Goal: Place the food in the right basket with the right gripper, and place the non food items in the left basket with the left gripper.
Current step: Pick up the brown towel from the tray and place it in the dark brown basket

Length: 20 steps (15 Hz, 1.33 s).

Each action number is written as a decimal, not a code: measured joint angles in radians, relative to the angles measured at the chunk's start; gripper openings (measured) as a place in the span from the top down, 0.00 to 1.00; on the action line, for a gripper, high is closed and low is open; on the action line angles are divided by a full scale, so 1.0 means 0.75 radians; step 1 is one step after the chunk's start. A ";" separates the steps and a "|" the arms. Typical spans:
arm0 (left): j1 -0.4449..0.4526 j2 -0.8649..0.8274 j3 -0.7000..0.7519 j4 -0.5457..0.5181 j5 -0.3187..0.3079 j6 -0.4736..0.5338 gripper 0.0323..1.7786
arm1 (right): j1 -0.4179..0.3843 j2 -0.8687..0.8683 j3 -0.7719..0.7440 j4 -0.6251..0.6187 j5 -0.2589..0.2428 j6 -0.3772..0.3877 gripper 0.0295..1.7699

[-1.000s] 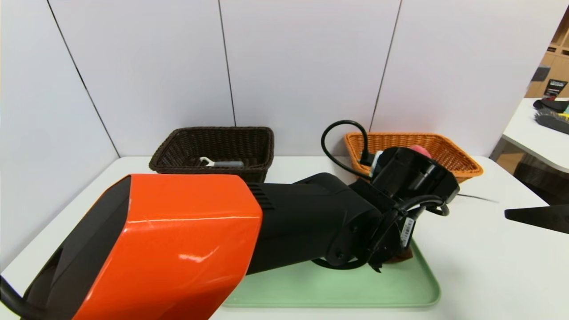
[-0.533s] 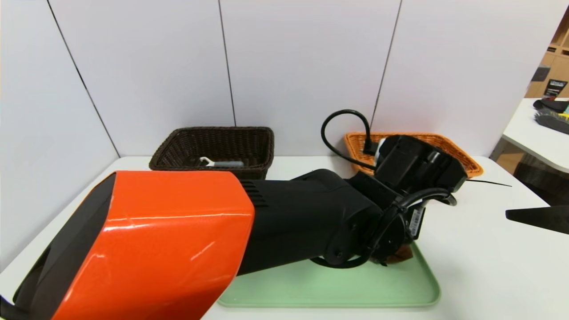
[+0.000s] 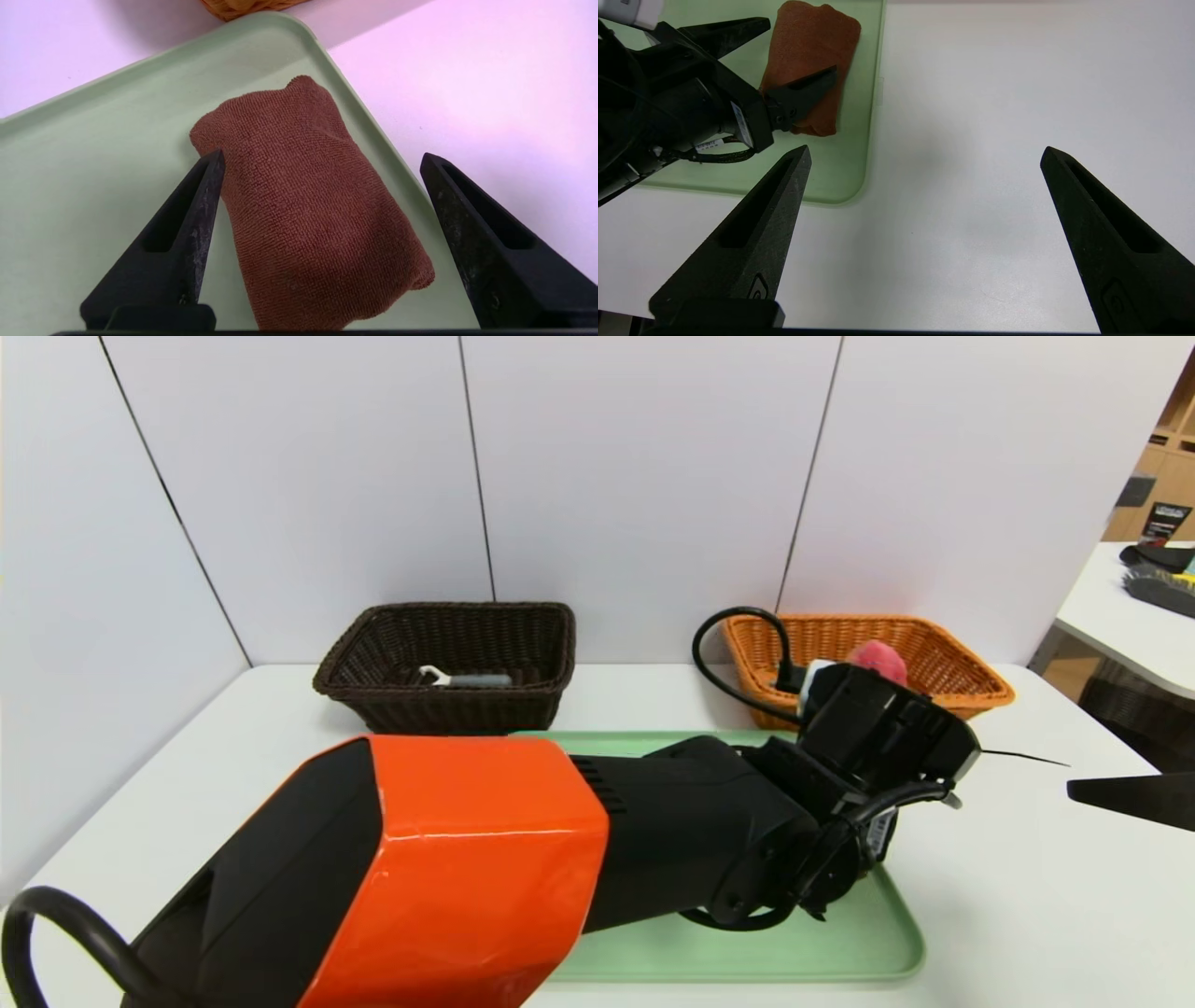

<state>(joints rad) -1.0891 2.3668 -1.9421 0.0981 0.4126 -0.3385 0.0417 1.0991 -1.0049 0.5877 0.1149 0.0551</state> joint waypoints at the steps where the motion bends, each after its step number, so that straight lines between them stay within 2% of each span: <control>1: 0.000 0.010 0.000 -0.001 -0.001 0.001 0.14 | 0.001 -0.004 0.002 0.000 0.001 -0.001 0.04; 8: 0.011 0.068 0.000 -0.010 0.001 0.012 0.08 | 0.001 -0.025 0.014 -0.001 0.001 -0.003 0.04; 16: 0.045 0.093 0.001 -0.010 0.000 0.015 0.06 | 0.003 -0.028 0.018 0.000 0.001 -0.001 0.04; 17: 0.045 0.094 0.001 -0.010 0.000 0.017 0.11 | 0.003 -0.029 0.019 0.001 0.001 -0.001 0.04; 20: 0.045 0.096 0.001 -0.010 0.003 0.022 0.38 | 0.003 -0.030 0.024 0.000 0.001 0.000 0.04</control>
<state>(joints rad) -1.0553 2.4389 -1.9417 0.0909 0.4147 -0.3223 0.0443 1.0766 -0.9870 0.5877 0.1153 0.0551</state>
